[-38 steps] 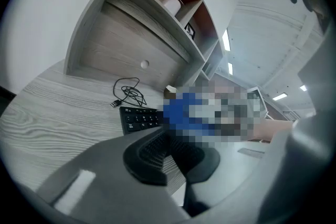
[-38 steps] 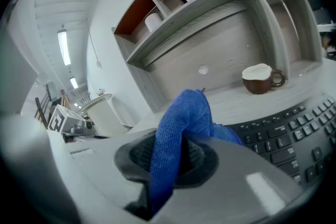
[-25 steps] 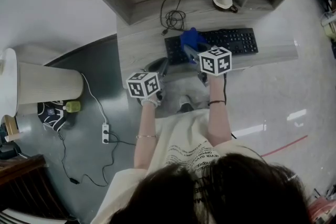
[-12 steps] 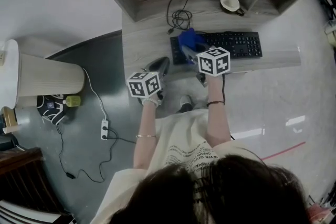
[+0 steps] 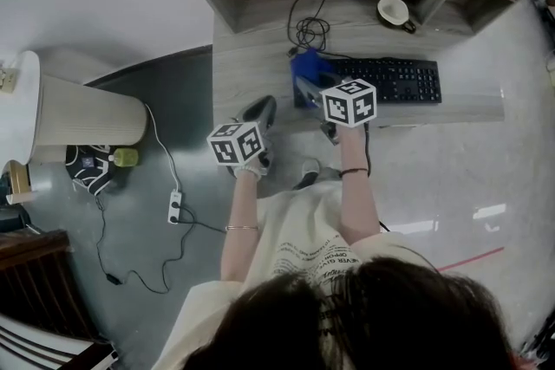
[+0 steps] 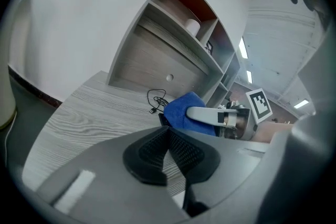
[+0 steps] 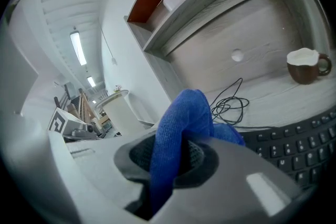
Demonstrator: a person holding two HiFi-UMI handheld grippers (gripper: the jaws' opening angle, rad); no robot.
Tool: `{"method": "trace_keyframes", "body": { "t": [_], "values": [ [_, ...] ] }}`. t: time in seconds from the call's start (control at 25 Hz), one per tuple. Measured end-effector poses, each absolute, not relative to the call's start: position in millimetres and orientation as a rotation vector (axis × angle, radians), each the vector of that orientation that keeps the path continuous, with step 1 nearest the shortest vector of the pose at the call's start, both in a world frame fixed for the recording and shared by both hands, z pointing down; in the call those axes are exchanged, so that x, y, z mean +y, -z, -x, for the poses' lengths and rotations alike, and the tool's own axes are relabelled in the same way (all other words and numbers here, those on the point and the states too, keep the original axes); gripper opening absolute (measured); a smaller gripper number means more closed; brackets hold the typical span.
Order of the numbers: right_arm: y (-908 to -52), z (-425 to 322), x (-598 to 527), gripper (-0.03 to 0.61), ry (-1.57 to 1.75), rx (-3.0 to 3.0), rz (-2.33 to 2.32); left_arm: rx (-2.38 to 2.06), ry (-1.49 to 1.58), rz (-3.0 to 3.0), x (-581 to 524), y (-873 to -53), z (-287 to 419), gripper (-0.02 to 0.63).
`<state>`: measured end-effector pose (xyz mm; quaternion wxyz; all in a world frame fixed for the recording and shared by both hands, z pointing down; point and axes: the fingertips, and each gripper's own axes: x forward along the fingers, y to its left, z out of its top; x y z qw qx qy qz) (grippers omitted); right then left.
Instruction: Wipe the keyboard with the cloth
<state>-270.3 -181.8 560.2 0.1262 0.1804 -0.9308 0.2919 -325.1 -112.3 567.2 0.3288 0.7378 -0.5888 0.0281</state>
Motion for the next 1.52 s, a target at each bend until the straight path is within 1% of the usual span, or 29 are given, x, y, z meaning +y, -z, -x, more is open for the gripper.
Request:
{"method": "trace_keyframes", "body": {
  "t": [1.0, 1.52],
  "values": [
    [-550, 296, -150, 0.052, -0.908, -2.757, -0.173, -1.758, 0.014, -1.847, -98, -551, 335, -0.003],
    [-518, 286, -134, 0.052, -0.822, -2.85, -0.003, -1.848, 0.077, -1.848, -90, -532, 325, -0.003]
  ]
}}
